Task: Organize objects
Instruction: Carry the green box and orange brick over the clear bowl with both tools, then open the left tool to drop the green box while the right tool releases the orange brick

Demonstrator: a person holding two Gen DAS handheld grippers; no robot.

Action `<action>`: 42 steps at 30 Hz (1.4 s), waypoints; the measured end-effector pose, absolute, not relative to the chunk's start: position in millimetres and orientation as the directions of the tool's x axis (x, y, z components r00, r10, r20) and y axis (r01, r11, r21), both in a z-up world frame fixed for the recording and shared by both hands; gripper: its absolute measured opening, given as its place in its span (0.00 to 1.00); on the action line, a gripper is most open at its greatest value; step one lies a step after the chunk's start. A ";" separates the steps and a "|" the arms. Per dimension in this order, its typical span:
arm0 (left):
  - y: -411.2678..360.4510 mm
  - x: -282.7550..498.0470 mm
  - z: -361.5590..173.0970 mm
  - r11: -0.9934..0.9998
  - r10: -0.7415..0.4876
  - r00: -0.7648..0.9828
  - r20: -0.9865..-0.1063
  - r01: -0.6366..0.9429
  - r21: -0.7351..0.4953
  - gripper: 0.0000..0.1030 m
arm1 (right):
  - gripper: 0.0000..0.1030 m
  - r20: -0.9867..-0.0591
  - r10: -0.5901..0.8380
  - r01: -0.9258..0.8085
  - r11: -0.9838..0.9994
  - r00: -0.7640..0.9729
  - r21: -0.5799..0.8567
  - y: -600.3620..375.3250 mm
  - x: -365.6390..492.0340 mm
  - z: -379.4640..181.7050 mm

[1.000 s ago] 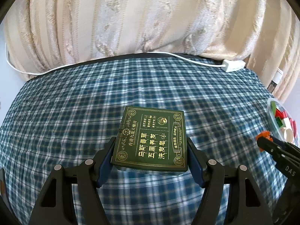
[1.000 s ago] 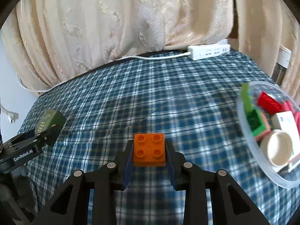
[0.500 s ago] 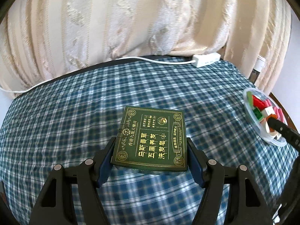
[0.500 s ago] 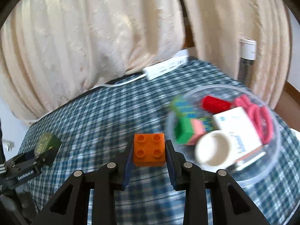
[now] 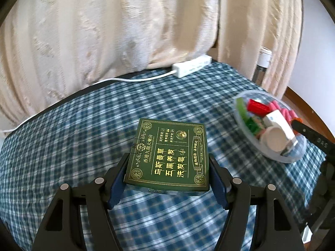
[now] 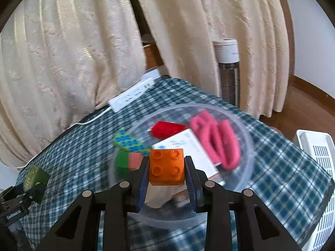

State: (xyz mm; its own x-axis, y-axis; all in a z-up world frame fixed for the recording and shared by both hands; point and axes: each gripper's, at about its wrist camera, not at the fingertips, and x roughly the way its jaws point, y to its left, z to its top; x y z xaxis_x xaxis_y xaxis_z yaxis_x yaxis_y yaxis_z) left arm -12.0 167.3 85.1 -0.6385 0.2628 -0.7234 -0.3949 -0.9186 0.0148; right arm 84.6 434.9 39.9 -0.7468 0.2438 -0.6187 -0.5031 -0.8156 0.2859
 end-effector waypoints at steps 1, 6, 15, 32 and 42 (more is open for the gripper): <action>173.4 -11.5 85.6 -0.913 0.273 -0.633 -0.725 -0.407 0.011 0.68 | 0.33 -0.620 0.246 -0.508 -0.812 -0.745 0.288 439.1 85.3 37.9; 205.5 -10.1 89.7 -0.886 0.320 -0.606 -0.729 -0.464 -0.003 0.68 | 0.33 -0.625 0.241 -0.515 -0.802 -0.742 0.302 454.9 88.8 30.3; 265.8 -16.2 99.2 -0.837 0.374 -0.586 -0.719 -0.547 0.009 0.68 | 0.33 -0.615 0.212 -0.494 -0.803 -0.759 0.334 467.2 93.1 24.9; 354.7 -52.1 88.4 -0.785 0.411 -0.540 -0.734 -0.619 0.016 0.68 | 0.33 -0.613 0.148 -0.443 -0.819 -0.777 0.365 479.5 86.0 18.4; 376.9 -71.9 69.5 -0.773 0.399 -0.525 -0.752 -0.634 0.033 0.68 | 0.33 -0.618 0.134 -0.437 -0.820 -0.774 0.369 481.1 80.1 15.3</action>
